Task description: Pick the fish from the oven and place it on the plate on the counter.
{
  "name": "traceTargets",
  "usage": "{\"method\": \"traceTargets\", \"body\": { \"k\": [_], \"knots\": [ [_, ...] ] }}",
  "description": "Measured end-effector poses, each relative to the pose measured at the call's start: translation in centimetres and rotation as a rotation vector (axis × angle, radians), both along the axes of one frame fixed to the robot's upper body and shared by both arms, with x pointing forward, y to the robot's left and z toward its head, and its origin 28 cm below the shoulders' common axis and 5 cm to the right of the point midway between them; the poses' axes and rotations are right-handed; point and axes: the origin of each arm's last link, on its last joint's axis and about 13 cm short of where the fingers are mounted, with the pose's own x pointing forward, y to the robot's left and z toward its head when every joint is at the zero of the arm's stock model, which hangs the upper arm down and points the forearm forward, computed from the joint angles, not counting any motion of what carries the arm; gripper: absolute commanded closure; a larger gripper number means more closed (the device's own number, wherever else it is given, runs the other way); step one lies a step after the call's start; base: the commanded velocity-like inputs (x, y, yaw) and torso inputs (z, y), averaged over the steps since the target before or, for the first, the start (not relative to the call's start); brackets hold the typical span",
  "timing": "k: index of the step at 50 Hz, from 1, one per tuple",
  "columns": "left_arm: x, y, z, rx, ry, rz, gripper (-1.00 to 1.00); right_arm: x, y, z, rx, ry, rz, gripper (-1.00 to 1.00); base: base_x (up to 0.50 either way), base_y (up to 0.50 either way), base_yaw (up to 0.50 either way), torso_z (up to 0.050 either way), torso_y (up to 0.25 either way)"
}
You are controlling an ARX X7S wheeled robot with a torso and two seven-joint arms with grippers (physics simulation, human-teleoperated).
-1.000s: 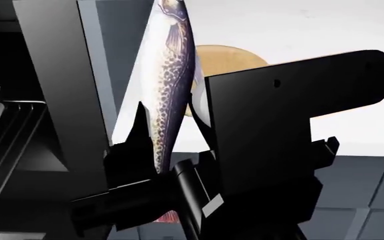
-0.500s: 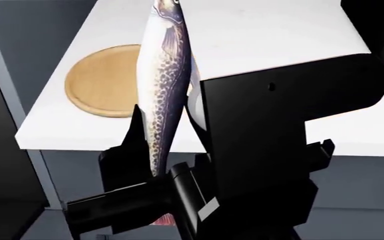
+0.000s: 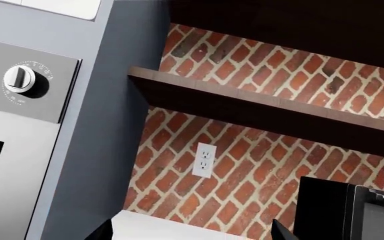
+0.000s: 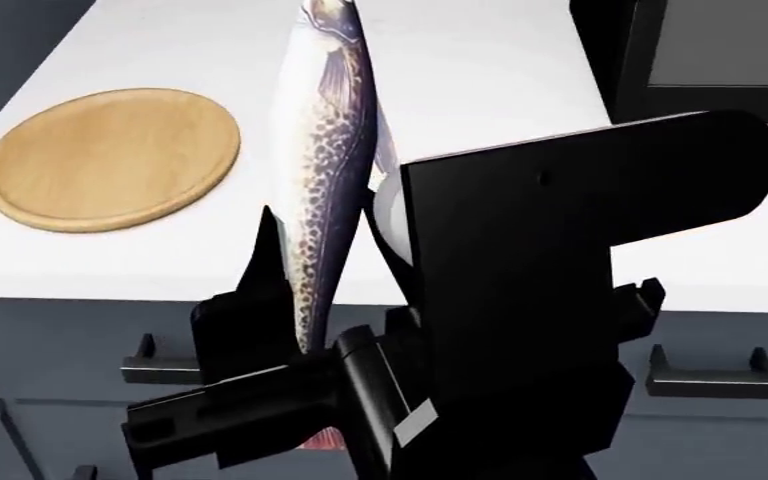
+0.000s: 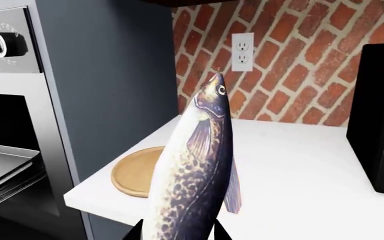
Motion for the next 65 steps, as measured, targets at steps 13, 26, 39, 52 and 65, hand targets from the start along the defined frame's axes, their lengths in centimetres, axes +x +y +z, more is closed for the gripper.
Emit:
{"method": "traceTargets", "body": {
  "k": [13, 26, 39, 52, 65],
  "knots": [
    [0.05, -0.02, 0.01, 0.001, 0.001, -0.002, -1.00, 0.08, -0.04, 0.14, -0.001, -0.029, -0.014, 1.00, 0.11, 0.00, 0.35, 0.000, 0.000],
    [0.08, -0.01, 0.04, 0.002, -0.001, -0.001, -1.00, -0.02, 0.00, 0.16, -0.007, -0.034, -0.007, 1.00, 0.17, 0.02, 0.50, 0.000, 0.001],
    [0.05, 0.01, 0.03, 0.000, -0.003, 0.001, -1.00, -0.11, 0.08, 0.20, -0.011, -0.037, 0.003, 1.00, 0.18, 0.03, 0.50, 0.000, 0.000],
    [0.03, 0.00, 0.01, -0.001, -0.003, 0.002, -1.00, -0.20, 0.08, 0.18, -0.006, -0.042, 0.010, 1.00, 0.10, 0.03, 0.23, 0.000, 0.001],
    [0.05, -0.03, 0.01, 0.000, -0.002, -0.001, -1.00, -0.13, 0.01, 0.23, 0.009, -0.040, 0.008, 1.00, 0.17, 0.04, 0.00, 0.000, 0.000]
  ]
}}
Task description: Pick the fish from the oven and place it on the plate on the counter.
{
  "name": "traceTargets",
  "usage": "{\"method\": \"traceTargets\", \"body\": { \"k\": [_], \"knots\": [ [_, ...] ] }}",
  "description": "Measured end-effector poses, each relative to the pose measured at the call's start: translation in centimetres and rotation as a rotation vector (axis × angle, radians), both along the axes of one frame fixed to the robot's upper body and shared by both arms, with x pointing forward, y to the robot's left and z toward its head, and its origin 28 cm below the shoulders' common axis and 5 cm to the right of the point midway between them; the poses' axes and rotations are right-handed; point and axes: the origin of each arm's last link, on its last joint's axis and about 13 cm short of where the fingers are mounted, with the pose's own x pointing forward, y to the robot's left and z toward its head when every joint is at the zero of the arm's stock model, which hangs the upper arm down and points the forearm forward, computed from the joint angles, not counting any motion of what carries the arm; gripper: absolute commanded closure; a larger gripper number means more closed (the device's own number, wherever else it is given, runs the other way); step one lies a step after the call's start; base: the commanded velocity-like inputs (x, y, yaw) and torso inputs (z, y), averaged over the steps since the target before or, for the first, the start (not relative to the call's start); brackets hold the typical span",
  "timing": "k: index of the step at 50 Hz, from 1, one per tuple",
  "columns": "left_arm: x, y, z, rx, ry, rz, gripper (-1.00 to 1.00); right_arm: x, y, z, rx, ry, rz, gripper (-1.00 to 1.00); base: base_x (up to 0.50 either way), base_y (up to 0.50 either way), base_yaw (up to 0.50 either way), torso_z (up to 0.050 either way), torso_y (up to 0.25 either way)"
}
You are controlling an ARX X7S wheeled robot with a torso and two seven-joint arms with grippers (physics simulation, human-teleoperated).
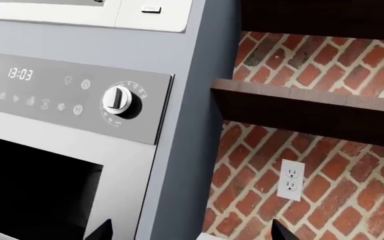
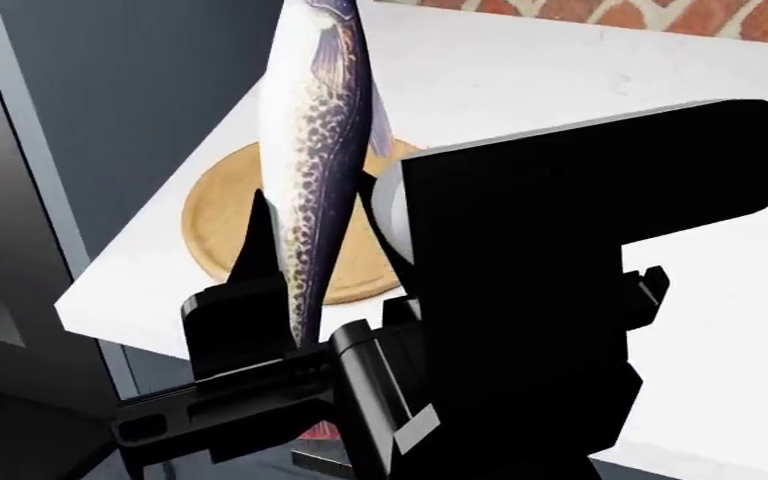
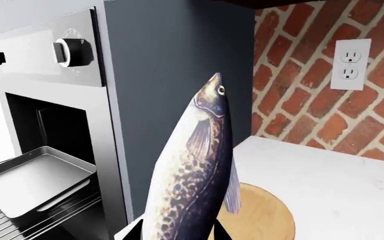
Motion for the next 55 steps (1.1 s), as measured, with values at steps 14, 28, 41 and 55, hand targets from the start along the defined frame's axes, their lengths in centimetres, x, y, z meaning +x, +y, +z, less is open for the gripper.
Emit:
{"method": "traceTargets", "body": {
  "k": [14, 28, 41, 55],
  "knots": [
    [0.01, -0.01, -0.04, 0.000, -0.002, 0.001, -1.00, 0.14, 0.04, -0.10, -0.002, 0.017, 0.000, 1.00, 0.49, 0.11, 0.00, 0.000, 0.001],
    [-0.02, -0.03, -0.09, 0.003, -0.006, 0.002, -1.00, 0.13, 0.12, -0.11, -0.004, 0.018, 0.005, 1.00, 0.49, 0.11, 0.00, 0.000, 0.001],
    [-0.06, -0.02, -0.04, 0.003, -0.009, 0.003, -1.00, 0.06, 0.14, -0.04, -0.002, 0.010, 0.005, 1.00, 0.04, 0.01, 0.00, 0.000, 0.002],
    [-0.10, 0.02, -0.03, 0.003, -0.011, 0.003, -1.00, 0.05, 0.22, 0.01, -0.001, 0.010, 0.011, 1.00, 0.07, 0.02, 0.00, 0.000, 0.000]
  ]
}}
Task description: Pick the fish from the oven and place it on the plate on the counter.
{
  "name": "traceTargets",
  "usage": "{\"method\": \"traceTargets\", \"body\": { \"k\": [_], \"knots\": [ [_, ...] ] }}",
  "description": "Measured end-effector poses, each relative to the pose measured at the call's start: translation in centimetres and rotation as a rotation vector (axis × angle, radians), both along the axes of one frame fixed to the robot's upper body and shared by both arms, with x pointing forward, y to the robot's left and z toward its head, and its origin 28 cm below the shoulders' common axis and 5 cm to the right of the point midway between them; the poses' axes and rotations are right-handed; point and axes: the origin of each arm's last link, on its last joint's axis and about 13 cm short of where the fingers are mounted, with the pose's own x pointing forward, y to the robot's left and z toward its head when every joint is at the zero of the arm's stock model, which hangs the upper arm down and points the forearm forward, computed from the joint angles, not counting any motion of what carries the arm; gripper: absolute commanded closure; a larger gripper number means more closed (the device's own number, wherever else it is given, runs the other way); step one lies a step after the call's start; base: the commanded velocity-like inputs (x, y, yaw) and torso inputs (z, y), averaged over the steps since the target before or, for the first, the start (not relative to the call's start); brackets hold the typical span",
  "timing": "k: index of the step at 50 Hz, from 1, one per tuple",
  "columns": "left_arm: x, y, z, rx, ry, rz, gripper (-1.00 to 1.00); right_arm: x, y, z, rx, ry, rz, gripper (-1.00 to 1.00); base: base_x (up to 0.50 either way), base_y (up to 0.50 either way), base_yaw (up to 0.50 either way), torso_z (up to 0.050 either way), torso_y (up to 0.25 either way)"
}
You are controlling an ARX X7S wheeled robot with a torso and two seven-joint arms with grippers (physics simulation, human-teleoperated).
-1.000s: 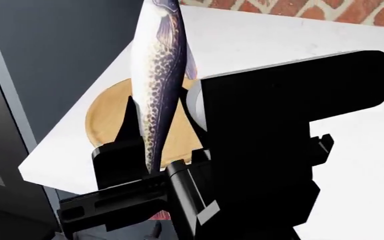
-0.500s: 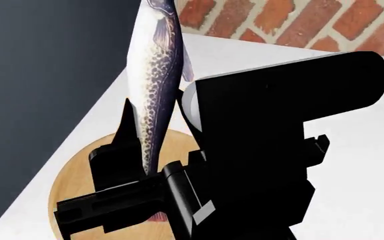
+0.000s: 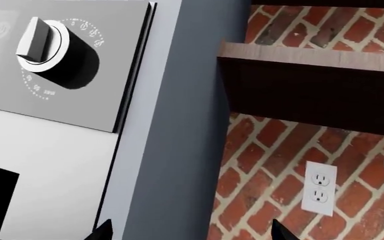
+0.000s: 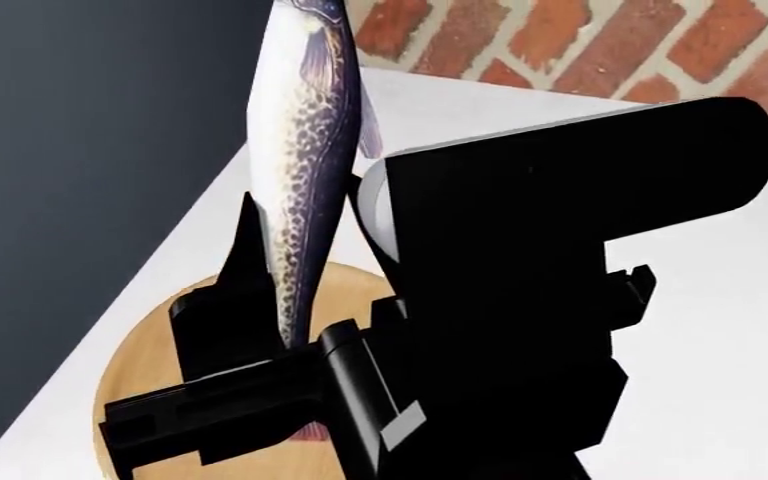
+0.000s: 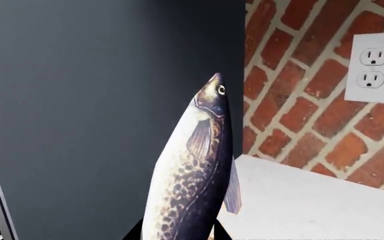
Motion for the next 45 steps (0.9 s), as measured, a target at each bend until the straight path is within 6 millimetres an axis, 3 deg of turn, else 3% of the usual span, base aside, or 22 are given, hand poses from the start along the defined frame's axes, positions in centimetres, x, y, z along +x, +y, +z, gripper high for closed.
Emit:
{"method": "traceTargets", "body": {
  "k": [24, 45],
  "knots": [
    [0.0, 0.0, 0.0, 0.002, -0.002, 0.001, -1.00, 0.3, 0.0, -0.2, -0.013, -0.004, 0.005, 1.00, 0.06, 0.02, 0.00, 0.000, 0.000],
    [0.0, 0.1, 0.2, 0.003, -0.006, 0.003, -1.00, 4.7, -0.4, -3.0, -0.076, 0.112, 0.037, 1.00, 0.00, 0.00, 0.00, 0.000, 0.000]
  ]
}}
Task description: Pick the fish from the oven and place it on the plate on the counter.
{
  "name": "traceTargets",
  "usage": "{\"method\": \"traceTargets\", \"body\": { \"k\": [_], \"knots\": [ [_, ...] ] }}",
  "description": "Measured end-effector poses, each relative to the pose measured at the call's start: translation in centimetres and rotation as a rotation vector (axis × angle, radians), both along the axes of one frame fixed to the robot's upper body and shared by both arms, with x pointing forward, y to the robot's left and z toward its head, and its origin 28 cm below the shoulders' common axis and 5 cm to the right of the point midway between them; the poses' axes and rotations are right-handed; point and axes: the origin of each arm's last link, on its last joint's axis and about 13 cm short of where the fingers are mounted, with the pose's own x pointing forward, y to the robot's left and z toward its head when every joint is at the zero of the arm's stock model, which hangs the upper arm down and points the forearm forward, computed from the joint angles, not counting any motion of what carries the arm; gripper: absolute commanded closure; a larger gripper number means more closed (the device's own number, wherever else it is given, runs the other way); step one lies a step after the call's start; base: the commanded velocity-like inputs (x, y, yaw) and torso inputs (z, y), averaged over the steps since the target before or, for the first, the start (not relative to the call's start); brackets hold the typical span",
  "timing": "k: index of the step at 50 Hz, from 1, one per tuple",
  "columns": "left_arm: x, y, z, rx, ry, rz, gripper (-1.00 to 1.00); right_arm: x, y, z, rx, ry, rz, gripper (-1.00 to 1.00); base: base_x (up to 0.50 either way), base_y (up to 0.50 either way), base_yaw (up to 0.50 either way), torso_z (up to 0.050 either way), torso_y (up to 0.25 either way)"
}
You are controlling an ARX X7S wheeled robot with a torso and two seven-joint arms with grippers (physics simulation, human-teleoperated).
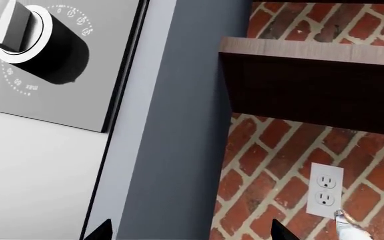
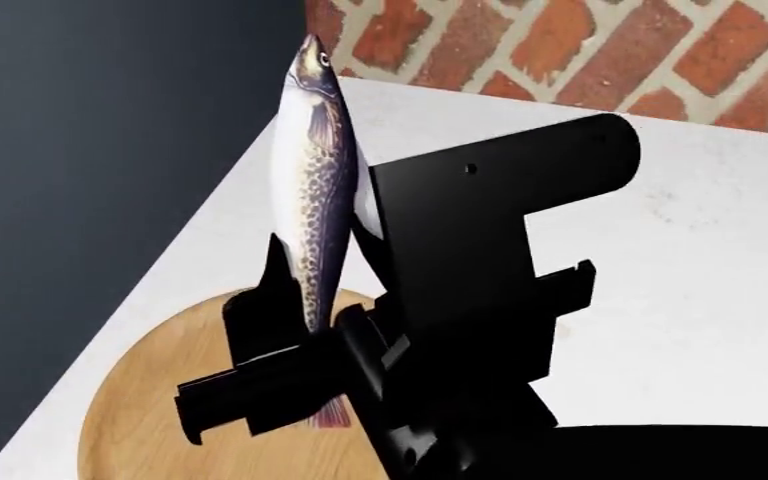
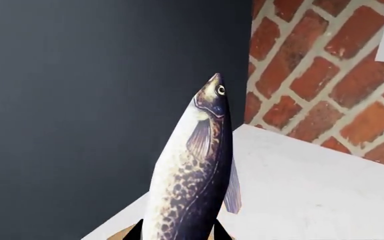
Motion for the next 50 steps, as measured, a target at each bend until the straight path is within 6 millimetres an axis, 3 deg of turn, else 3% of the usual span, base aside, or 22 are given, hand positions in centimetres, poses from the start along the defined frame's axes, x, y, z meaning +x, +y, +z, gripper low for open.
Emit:
{"method": "traceTargets", "body": {
  "k": [12, 25, 50],
  "knots": [
    [0.0, 0.0, -0.1, 0.001, -0.001, 0.001, -1.00, 3.0, 0.3, -1.9, -0.043, 0.052, 0.036, 1.00, 0.00, 0.00, 0.00, 0.000, 0.000],
    [-0.1, -0.1, -0.1, 0.001, -0.001, 0.001, -1.00, 4.8, 0.5, -3.4, -0.095, 0.154, 0.080, 1.00, 0.00, 0.00, 0.00, 0.000, 0.000],
    [0.0, 0.0, 0.0, -0.007, -0.002, 0.000, -1.00, 5.8, 0.3, -2.8, -0.137, 0.348, 0.121, 1.00, 0.00, 0.00, 0.00, 0.000, 0.000]
  ]
}}
